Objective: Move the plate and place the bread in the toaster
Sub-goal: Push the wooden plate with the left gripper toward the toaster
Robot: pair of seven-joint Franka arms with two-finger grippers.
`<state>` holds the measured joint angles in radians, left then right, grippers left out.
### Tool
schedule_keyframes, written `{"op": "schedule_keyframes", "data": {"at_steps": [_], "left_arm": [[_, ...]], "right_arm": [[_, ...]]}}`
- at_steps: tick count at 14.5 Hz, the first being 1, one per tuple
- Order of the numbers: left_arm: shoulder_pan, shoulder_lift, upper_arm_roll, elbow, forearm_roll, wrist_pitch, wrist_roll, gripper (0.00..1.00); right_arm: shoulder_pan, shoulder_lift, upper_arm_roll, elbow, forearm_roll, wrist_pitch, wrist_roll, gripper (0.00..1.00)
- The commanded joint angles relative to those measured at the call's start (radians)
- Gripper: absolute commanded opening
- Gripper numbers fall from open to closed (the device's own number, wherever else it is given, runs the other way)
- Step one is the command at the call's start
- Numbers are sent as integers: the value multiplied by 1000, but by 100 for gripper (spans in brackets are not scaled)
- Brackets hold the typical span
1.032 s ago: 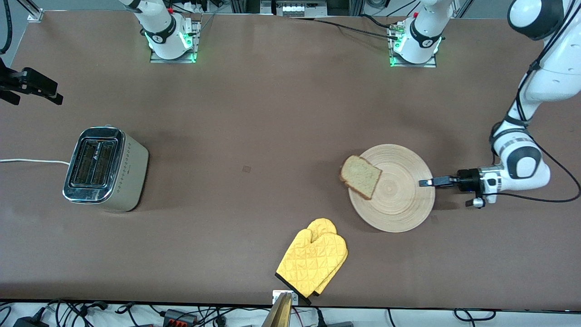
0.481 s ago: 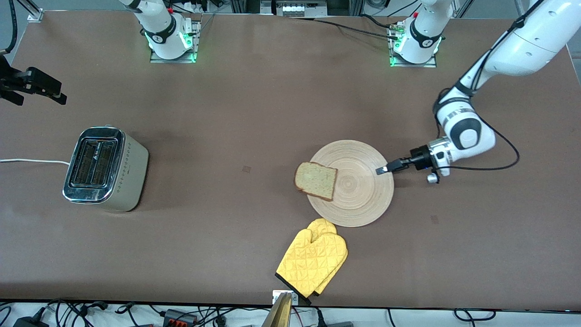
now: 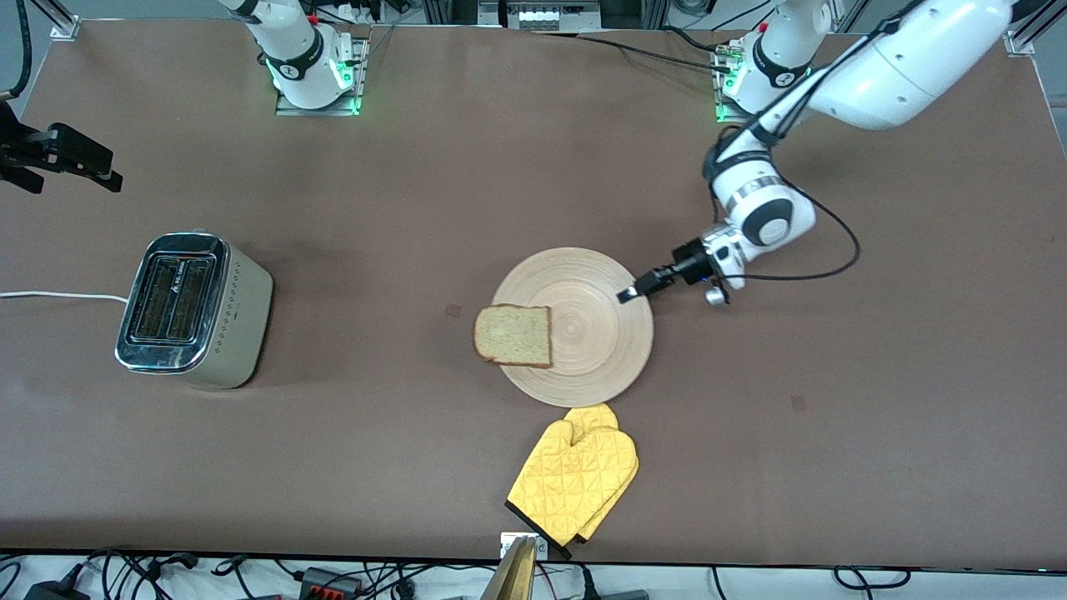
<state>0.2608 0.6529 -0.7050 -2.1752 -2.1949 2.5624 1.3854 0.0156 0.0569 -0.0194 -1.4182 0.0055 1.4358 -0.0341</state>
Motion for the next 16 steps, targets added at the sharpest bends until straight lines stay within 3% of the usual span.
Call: {"op": "schedule_keyframes", "data": {"at_steps": [1, 6, 11, 14, 15, 16], "left_arm": [[-60, 49, -1, 57, -159, 2, 157, 1], [-149, 85, 10, 97, -221, 6, 218, 1], [-261, 94, 101, 130, -253, 6, 218, 4], [-256, 94, 101, 130, -263, 9, 218, 32], [-255, 94, 101, 130, -264, 21, 215, 65], [-249, 91, 101, 130, -263, 42, 218, 70]], "right_arm": [[-5, 3, -1, 16, 14, -6, -13, 100], [-3, 4, 1, 16, 14, -6, -13, 100], [-5, 6, -1, 15, 16, -8, -13, 100], [-5, 7, -1, 15, 18, -15, -13, 100], [-5, 7, -1, 15, 18, -17, -13, 100], [-5, 7, -1, 13, 18, -18, -13, 100]]}}
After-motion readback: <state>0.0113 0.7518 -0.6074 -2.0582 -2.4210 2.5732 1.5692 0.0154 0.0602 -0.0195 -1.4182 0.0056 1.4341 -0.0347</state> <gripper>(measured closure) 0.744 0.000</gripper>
